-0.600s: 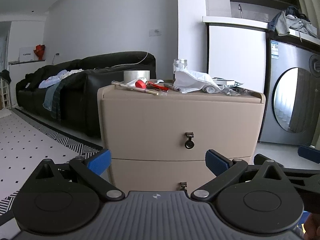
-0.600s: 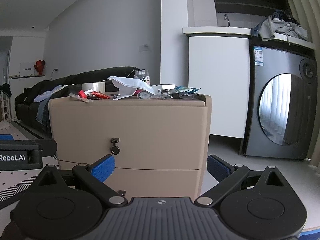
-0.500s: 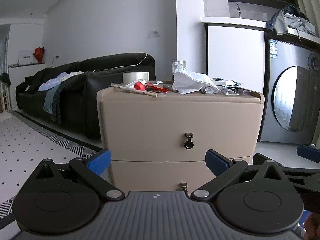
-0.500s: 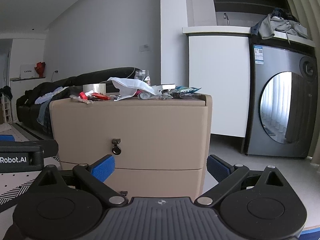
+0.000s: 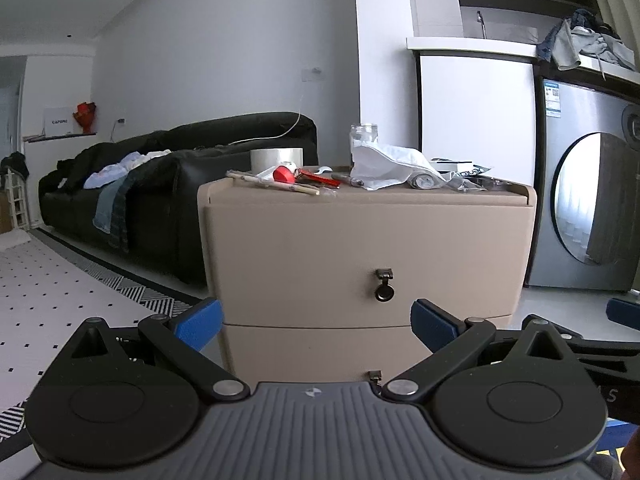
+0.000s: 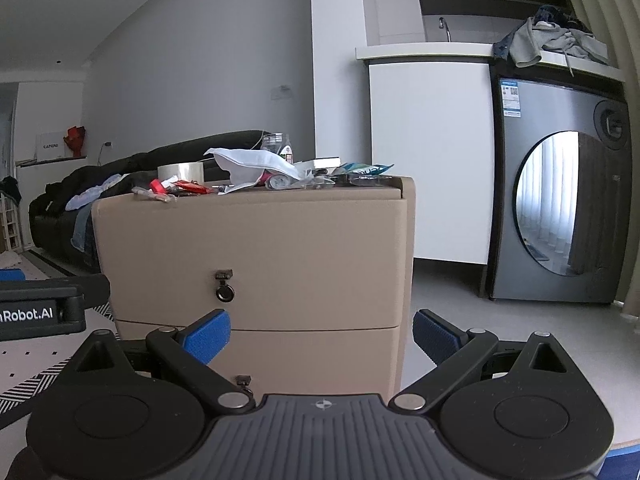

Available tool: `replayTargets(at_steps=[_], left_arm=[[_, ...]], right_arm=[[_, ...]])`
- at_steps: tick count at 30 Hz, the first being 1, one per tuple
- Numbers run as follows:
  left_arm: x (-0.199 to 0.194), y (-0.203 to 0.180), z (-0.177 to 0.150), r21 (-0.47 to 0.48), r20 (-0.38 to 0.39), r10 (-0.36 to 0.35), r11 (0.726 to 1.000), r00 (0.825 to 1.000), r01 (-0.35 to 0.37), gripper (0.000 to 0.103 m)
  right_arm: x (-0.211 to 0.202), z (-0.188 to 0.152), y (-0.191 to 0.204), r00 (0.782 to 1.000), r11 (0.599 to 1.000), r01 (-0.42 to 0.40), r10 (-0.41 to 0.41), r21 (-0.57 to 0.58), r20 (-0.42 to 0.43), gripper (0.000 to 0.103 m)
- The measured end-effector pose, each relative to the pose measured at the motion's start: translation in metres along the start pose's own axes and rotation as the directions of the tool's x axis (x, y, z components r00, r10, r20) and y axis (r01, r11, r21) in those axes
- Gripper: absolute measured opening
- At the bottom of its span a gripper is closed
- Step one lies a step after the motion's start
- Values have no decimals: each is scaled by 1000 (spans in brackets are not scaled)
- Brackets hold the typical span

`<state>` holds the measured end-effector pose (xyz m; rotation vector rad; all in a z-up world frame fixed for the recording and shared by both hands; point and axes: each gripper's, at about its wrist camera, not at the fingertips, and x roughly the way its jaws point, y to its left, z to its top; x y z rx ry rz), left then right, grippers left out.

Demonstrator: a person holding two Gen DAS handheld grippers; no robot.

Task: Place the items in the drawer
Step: 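Move the left gripper toward the knob of the beige cabinet drawer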

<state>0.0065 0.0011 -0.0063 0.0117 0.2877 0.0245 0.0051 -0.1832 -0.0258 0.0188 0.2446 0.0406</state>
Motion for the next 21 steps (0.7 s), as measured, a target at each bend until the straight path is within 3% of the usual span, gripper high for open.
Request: replayTargets(at_steps=[9,17,21], left_arm=[[7,-5,1,19,4,-5,1000,1000,5,103],[11,-18,0,49,69,-13,999,998,10,103],[20,-23,0,25,60,-40,999,997,39,103]], right_arm=[[-1,10,-8,1000,1000,0,0,-2,28,100],[-1,20,-16,999,1000,4,-4,1,54,100],[0,28,-22,998,1000,12,-13,17,62,100]])
